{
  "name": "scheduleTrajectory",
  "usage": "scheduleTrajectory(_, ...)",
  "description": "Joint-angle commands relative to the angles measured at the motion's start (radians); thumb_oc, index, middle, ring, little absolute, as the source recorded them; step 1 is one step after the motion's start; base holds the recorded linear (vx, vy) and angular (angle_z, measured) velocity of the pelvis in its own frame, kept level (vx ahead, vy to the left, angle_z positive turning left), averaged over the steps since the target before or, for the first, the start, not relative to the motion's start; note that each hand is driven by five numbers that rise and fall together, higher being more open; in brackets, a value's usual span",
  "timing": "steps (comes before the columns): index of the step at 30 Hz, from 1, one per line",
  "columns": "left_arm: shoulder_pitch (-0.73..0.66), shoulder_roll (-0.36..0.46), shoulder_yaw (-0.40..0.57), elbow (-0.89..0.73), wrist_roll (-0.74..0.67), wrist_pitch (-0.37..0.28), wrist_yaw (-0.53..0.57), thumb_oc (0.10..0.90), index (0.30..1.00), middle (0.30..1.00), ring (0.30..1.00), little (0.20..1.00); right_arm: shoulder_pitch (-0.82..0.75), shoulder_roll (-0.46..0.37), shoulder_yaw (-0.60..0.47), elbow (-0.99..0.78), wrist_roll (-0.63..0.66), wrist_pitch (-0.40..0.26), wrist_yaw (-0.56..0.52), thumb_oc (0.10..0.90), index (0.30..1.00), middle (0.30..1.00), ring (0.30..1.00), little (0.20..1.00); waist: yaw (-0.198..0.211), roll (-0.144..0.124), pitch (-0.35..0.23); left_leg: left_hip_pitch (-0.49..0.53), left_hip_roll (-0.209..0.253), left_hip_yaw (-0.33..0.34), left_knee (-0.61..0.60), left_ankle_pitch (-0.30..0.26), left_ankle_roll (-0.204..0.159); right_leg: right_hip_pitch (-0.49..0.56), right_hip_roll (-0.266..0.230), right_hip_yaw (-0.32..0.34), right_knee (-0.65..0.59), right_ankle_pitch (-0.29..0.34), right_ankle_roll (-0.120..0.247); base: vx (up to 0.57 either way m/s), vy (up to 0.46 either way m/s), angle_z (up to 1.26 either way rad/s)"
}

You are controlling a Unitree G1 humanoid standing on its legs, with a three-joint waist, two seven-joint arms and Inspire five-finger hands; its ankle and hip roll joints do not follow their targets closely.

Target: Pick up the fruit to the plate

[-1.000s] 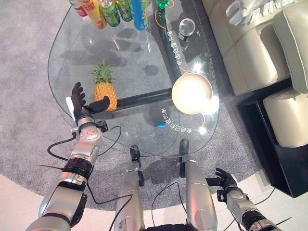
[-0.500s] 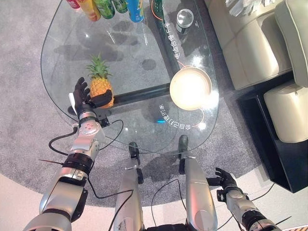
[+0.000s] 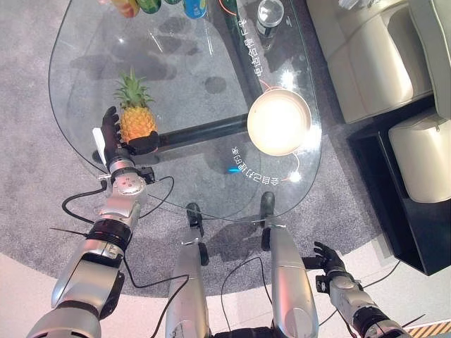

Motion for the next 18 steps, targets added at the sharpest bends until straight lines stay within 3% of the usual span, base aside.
scheduleTrajectory(1,-0.047,0.090,0.020,-0.004,0.086,-0.011,0.041,0.800,0.900,0.900,0.900,0.900,0.082,-0.037,0.021,-0.007,0.047,-0.009,-0.020,0.800,0.900,0.900,0.900,0.900,-0.006,-0.028,-0.018,-0.050,-0.087,0.133,0.117,-0.104,0.054,0.028,0.098,-0.050,-0.075,-0.002,-0.034,0.00,0.000,0.00)
scheduleTrajectory(18,-0.038,0.012,-0.016,0.051,-0.059,0.057,-0.022,0.800,0.900,0.900,0.900,0.900,0.043,-0.026,0.038,0.013,0.056,0.004,-0.038,0.800,0.900,0.900,0.900,0.900,-0.006,-0.026,-0.018,-0.047,-0.091,0.133,0.100,-0.095,0.051,0.036,0.098,-0.052,-0.094,0.005,-0.030,0.00,0.000,0.00)
